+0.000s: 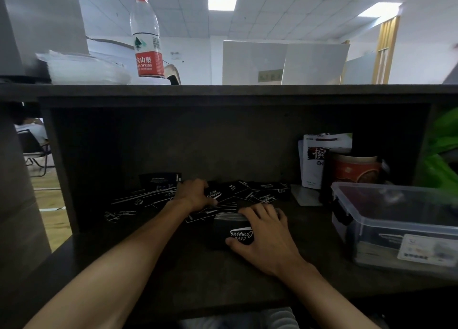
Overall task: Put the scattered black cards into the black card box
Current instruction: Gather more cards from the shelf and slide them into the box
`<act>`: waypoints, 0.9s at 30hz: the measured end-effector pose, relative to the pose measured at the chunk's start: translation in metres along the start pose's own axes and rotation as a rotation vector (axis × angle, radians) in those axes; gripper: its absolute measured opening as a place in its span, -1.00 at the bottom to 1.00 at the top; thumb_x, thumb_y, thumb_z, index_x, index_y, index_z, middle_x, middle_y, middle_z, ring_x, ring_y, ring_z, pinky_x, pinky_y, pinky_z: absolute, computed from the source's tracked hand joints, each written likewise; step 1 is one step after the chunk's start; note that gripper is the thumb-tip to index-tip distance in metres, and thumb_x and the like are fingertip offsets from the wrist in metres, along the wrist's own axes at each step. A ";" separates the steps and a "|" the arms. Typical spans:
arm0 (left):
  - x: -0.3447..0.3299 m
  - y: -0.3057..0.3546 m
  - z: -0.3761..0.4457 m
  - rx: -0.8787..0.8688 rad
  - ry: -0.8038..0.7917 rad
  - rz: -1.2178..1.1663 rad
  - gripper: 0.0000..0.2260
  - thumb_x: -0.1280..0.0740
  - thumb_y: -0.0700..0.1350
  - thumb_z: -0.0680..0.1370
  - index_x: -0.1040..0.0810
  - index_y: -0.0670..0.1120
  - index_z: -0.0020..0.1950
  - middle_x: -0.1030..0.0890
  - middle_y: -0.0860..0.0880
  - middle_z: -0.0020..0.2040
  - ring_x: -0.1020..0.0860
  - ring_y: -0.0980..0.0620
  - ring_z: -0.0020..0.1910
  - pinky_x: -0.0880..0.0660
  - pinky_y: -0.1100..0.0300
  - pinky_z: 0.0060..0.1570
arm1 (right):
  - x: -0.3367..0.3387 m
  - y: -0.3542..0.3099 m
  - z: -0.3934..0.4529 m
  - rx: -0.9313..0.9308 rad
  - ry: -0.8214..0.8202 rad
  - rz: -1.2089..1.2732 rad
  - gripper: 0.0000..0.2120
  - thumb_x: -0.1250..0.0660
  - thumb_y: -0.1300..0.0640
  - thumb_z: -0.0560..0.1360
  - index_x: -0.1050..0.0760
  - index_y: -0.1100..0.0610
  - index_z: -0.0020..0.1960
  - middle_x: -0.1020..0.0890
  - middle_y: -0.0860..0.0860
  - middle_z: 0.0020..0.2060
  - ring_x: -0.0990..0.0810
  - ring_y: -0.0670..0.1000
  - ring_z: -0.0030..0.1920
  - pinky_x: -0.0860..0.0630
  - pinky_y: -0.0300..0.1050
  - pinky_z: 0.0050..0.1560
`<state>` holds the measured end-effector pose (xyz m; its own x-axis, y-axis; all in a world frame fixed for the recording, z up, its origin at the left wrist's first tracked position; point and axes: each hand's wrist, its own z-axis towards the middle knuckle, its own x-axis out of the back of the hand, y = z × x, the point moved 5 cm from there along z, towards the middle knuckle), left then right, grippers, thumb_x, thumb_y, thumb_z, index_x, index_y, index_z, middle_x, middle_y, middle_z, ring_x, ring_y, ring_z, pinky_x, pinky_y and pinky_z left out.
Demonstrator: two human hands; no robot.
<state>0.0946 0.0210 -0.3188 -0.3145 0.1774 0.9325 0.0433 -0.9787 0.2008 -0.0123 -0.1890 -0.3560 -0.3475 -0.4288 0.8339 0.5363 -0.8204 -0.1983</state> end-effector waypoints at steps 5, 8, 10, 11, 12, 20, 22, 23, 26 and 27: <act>0.003 -0.019 -0.003 0.113 0.034 -0.204 -0.77 -0.46 0.11 0.45 -0.53 0.04 0.00 -0.63 -0.03 0.08 -0.58 -0.05 0.10 -0.49 0.08 0.14 | 0.002 0.000 -0.001 -0.003 -0.014 0.004 -0.32 -0.09 -0.50 0.37 -0.28 -0.17 0.38 -0.36 -0.16 0.26 -0.24 -0.08 0.34 -0.11 0.18 0.48; 0.006 -0.027 -0.005 0.156 0.088 -0.457 -0.91 -0.43 -0.02 0.52 -0.58 0.02 -0.16 -0.66 -0.04 -0.02 -0.61 -0.06 0.07 -0.50 0.14 0.10 | 0.003 -0.001 -0.002 -0.005 -0.014 0.001 -0.33 -0.11 -0.48 0.38 -0.29 -0.16 0.37 -0.37 -0.15 0.25 -0.25 -0.07 0.34 -0.13 0.15 0.46; 0.009 -0.025 -0.010 0.133 0.124 -0.702 -0.93 -0.40 -0.14 0.54 -0.56 -0.04 -0.14 -0.65 -0.08 -0.07 -0.62 -0.11 0.06 -0.49 0.18 0.01 | 0.003 -0.002 -0.002 -0.006 -0.015 0.004 -0.34 -0.12 -0.48 0.38 -0.30 -0.16 0.37 -0.36 -0.15 0.25 -0.26 -0.07 0.33 -0.16 0.14 0.44; 0.012 -0.023 -0.014 0.109 0.143 -0.804 -0.94 -0.38 -0.20 0.55 -0.53 -0.06 -0.07 -0.64 -0.09 -0.07 -0.62 -0.12 0.05 -0.49 0.18 -0.03 | 0.003 -0.002 -0.002 -0.006 -0.011 0.006 -0.34 -0.12 -0.48 0.38 -0.30 -0.16 0.36 -0.36 -0.15 0.25 -0.26 -0.07 0.32 -0.18 0.14 0.43; 0.015 -0.020 -0.020 0.084 0.165 -0.882 -0.87 -0.35 -0.24 0.56 -0.48 -0.05 0.02 -0.64 -0.09 -0.06 -0.62 -0.11 0.04 -0.50 0.17 -0.07 | 0.004 -0.002 -0.002 -0.006 -0.007 0.006 -0.35 -0.13 -0.47 0.38 -0.30 -0.16 0.36 -0.36 -0.15 0.26 -0.26 -0.07 0.33 -0.19 0.14 0.42; 0.017 0.002 -0.081 -0.030 0.117 -1.147 -0.41 -0.36 -0.41 0.49 -0.31 0.02 0.41 -0.58 0.00 0.15 -0.58 0.14 0.02 -0.59 0.27 -0.09 | 0.001 -0.001 -0.002 -0.014 0.009 0.038 -0.31 -0.16 -0.48 0.35 -0.31 -0.16 0.38 -0.19 -0.12 0.48 -0.14 -0.02 0.48 -0.19 0.22 0.45; 0.003 0.007 -0.095 -0.002 0.000 -1.075 -0.66 -0.33 -0.36 0.53 -0.50 -0.07 0.25 -0.63 -0.05 0.14 -0.61 0.08 0.07 -0.58 0.20 0.05 | 0.000 -0.001 -0.002 -0.021 0.007 0.044 -0.31 -0.17 -0.48 0.34 -0.31 -0.17 0.38 -0.10 -0.10 0.53 -0.07 0.00 0.52 -0.16 0.27 0.46; -0.001 0.009 -0.101 -0.028 -0.050 -1.000 -0.75 -0.29 -0.34 0.56 -0.57 -0.10 0.17 -0.66 -0.05 0.09 -0.62 0.05 0.08 -0.57 0.18 0.08 | 0.000 -0.001 -0.002 -0.025 0.002 0.040 -0.30 -0.17 -0.48 0.34 -0.30 -0.17 0.38 -0.08 -0.10 0.55 -0.04 0.00 0.53 -0.14 0.28 0.47; -0.006 0.019 -0.108 -0.221 -0.140 -0.730 -0.75 -0.19 -0.34 0.59 -0.64 -0.13 0.08 -0.66 -0.04 0.03 -0.61 0.07 0.06 -0.52 0.30 0.07 | 0.000 0.000 -0.002 -0.025 -0.010 0.009 -0.31 -0.13 -0.48 0.34 -0.29 -0.17 0.37 -0.22 -0.10 0.47 -0.12 0.00 0.49 -0.19 0.22 0.44; -0.005 0.021 -0.108 -0.259 -0.150 -0.656 -0.73 -0.18 -0.34 0.59 -0.63 -0.12 0.10 -0.65 -0.01 0.03 -0.59 0.10 0.06 -0.47 0.39 0.05 | 0.000 0.000 -0.002 -0.021 -0.005 -0.001 -0.32 -0.12 -0.49 0.34 -0.28 -0.17 0.35 -0.30 -0.11 0.38 -0.20 -0.01 0.43 -0.24 0.17 0.40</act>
<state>-0.0057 -0.0116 -0.3521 -0.0638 0.7309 0.6795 -0.3419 -0.6557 0.6732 -0.0145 -0.1897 -0.3570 -0.3439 -0.4262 0.8367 0.5195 -0.8286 -0.2086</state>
